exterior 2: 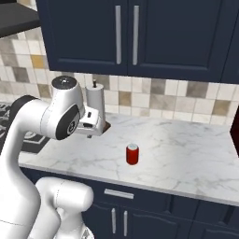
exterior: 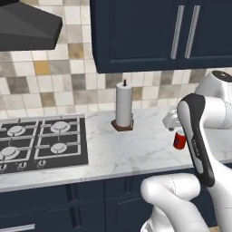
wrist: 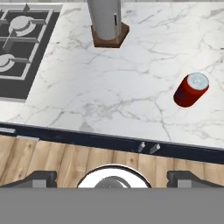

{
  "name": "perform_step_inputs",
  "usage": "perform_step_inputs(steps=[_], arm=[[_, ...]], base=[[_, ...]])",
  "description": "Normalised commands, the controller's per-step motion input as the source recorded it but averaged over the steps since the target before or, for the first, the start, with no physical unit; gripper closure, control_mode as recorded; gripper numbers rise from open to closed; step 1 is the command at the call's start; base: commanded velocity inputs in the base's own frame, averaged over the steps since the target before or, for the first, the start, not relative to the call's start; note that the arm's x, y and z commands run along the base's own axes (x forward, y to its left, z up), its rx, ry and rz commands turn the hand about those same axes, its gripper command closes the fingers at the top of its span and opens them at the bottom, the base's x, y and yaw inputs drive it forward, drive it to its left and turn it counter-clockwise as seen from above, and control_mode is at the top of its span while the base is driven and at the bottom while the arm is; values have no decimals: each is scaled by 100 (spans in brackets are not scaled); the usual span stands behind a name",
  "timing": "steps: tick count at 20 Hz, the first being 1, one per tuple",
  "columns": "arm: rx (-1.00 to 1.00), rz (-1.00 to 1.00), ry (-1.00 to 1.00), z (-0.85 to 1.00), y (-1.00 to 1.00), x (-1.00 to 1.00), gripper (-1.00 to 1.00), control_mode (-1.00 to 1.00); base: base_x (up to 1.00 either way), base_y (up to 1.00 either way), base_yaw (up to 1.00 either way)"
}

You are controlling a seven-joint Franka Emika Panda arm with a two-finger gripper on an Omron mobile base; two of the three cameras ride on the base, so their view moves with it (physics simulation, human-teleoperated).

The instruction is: Four empty soda cans are scattered around the kitchen. Gather all the cans and cluster them next to the stove for recycling.

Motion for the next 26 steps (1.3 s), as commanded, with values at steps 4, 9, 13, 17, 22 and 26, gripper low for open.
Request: perform_step_inputs(steps=[4, 9, 13, 17, 22, 26], arm=[[0, 0, 0, 0, 0, 0, -100, 100], [0, 0, 0, 0, 0, 0, -100, 100], [0, 0, 0, 0, 0, 0, -100, 100], [0, 0, 0, 0, 0, 0, -100, 100], [0, 0, 0, 0, 0, 0, -100, 100], [0, 0, 0, 0, 0, 0, -100, 100]], base=[[23, -10, 0], [24, 19, 0], [26, 46, 0], [21, 57, 0], [30, 32, 0], [50, 11, 0]])
